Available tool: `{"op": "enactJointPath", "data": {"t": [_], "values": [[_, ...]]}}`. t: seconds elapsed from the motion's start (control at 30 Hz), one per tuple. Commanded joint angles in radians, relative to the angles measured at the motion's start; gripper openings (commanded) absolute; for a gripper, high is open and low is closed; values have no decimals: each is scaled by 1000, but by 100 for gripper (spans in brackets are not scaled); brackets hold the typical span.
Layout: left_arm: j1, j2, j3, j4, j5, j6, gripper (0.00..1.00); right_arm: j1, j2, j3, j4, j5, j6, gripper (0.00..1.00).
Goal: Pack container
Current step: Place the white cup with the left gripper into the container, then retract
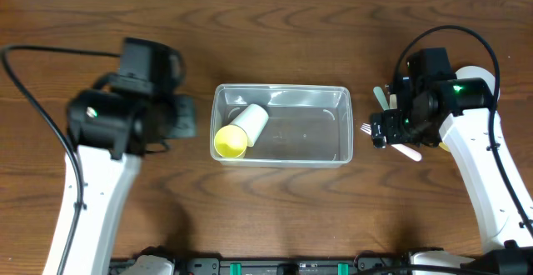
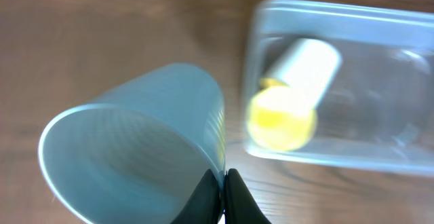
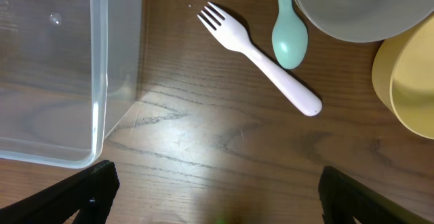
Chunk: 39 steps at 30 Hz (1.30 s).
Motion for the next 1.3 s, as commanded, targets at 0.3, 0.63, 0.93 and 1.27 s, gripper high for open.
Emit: {"op": "enactJointPath", "data": {"t": [0.3, 0.63, 0.93, 1.27], "values": [[-319, 193, 27, 2, -3, 25, 6, 0, -2, 14, -1, 4, -4, 96], [-318, 327, 5, -13, -4, 25, 6, 0, -2, 14, -2, 4, -4, 96], [-318, 354, 1, -13, -8, 26, 26, 0, -2, 14, -5, 4, -4, 96], [-318, 353, 1, -14, -10, 25, 38, 0, -2, 14, -9, 4, -4, 96]]}}
